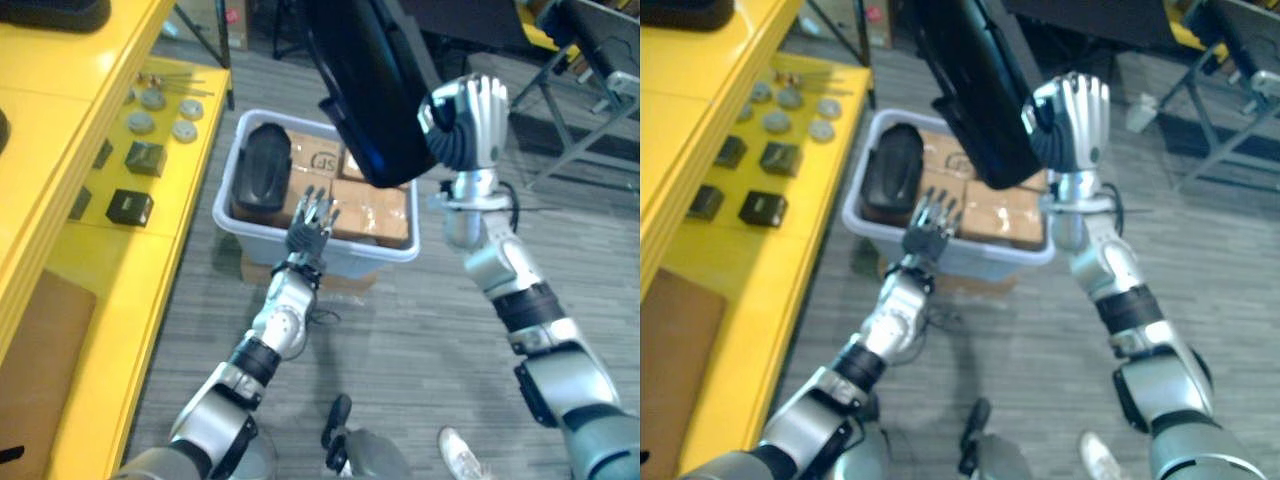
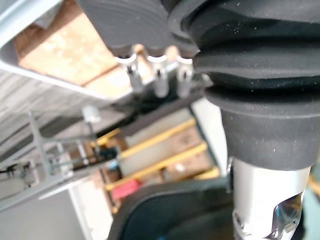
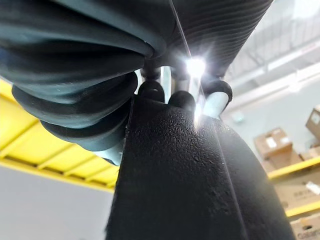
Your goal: Walk over and take plastic housings, then place them on the shelf
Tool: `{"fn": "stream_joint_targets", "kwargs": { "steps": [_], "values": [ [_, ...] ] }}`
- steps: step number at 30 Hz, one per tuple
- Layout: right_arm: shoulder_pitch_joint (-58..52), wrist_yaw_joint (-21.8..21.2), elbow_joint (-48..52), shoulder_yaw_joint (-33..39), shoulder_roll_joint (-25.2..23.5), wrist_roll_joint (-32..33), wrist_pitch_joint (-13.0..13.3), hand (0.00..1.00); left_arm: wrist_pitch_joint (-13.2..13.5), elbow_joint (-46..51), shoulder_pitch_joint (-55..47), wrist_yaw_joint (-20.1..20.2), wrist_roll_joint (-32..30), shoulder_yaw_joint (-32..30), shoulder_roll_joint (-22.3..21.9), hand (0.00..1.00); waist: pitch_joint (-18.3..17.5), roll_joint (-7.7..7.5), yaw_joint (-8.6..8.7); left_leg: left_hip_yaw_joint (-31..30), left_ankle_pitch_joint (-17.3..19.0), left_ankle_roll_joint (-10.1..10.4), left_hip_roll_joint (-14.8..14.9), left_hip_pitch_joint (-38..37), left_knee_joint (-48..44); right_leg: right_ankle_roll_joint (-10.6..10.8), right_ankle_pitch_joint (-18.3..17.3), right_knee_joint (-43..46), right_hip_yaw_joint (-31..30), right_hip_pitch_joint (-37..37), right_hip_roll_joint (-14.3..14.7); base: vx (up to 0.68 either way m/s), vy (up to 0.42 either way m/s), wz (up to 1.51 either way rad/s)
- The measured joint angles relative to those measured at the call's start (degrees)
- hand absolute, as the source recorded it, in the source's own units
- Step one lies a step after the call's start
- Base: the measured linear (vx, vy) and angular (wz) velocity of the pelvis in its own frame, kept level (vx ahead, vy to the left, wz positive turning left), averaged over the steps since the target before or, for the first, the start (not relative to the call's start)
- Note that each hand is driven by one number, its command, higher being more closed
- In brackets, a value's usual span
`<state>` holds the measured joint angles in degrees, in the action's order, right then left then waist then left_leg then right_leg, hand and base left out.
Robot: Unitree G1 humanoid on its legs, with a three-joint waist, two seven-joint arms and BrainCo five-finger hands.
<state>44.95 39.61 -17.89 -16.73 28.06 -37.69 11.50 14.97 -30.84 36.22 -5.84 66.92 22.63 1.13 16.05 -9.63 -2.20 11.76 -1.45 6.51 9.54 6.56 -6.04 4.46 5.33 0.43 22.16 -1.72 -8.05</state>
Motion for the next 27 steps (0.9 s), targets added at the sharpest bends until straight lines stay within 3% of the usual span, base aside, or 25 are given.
{"fn": "stream_joint_targets", "kwargs": {
  "steps": [9, 15, 17, 21, 22, 24, 25, 27],
  "values": [
    [-6.3, -5.6, 7.6, 0.0, -2.4, -0.2, 5.8, 1.00, -0.1, -3.4, 0.5, -0.6, -0.4, -0.3, -0.9, 0.00, -2.3, 0.18, 0.34, 0.9, -2.1, 0.0, -1.0, -4.2, 5.2, 0.0, 0.0, -0.8, -0.3, 1.8, -0.3, 0.00, 0.009, -0.01],
    [-10.6, -9.3, 9.3, -0.1, -4.1, -0.1, 7.0, 1.00, 0.6, -5.0, 0.5, 0.4, 0.7, -1.1, -2.0, 0.00, -2.9, 0.30, 1.22, 1.4, -3.0, -0.2, -1.5, -6.7, 7.9, 0.2, 0.1, -0.9, -0.6, 2.9, -0.7, 0.00, 0.002, -0.01],
    [-11.8, -10.2, 10.4, -0.1, -4.1, 0.1, 7.0, 1.00, 2.1, -5.1, 0.5, 2.0, 3.1, -1.1, -2.1, 0.00, -3.2, 0.37, 1.55, 1.6, -3.3, -0.2, -1.7, -7.1, 8.8, 0.2, 0.1, -1.0, -0.7, 2.9, -0.7, 0.00, 0.004, -0.03],
    [-14.5, -11.0, 11.0, -0.1, -4.5, 1.0, 8.0, 1.00, 5.2, -5.2, 0.5, 7.3, 14.7, -1.3, -2.2, 0.00, -3.2, 0.42, 1.50, 2.8, -4.1, -0.3, -2.2, -8.6, 10.5, 0.4, 0.2, -1.2, -1.7, 2.9, -0.8, 0.00, 0.010, -0.11],
    [-15.8, -11.0, 11.1, -0.1, -4.7, 1.2, 8.7, 1.00, 6.5, -5.2, 0.5, 10.8, 20.3, -1.8, -2.3, 0.00, -3.2, 0.47, 1.86, 2.9, -4.1, -0.3, -2.2, -8.6, 10.5, 0.5, 0.3, -1.3, -1.9, 2.9, -0.9, 0.01, 0.009, -0.08],
    [-16.7, -11.0, 11.1, -0.1, -4.7, 1.5, 9.0, 1.00, 7.0, -5.2, 0.5, 12.5, 22.8, -2.1, -2.3, 0.00, -3.2, 0.47, 2.05, 3.0, -4.1, -0.3, -2.2, -8.5, 10.5, 0.6, 0.4, -1.4, -1.9, 2.9, -1.0, 0.00, 0.000, 0.00],
    [-17.6, -11.1, 11.1, -0.1, -4.9, 1.5, 9.2, 1.00, 7.5, -5.2, 0.5, 14.1, 25.0, -2.6, -2.3, 1.00, -3.2, 0.47, 2.09, 3.0, -4.1, -0.3, -2.2, -8.6, 10.6, 0.6, 0.4, -1.4, -1.9, 2.9, -0.9, 0.00, 0.000, 0.00],
    [-18.4, -11.3, 11.1, -0.1, -5.2, 1.5, 9.6, 1.00, 7.8, -5.2, 0.5, 16.0, 27.1, -3.5, -2.6, 1.00, -3.2, 0.47, 2.25, 3.0, -4.1, -0.3, -2.3, -8.5, 10.6, 0.6, 0.4, -1.5, -1.9, 2.9, -0.9, 0.00, 0.000, 0.00]
  ]
}}
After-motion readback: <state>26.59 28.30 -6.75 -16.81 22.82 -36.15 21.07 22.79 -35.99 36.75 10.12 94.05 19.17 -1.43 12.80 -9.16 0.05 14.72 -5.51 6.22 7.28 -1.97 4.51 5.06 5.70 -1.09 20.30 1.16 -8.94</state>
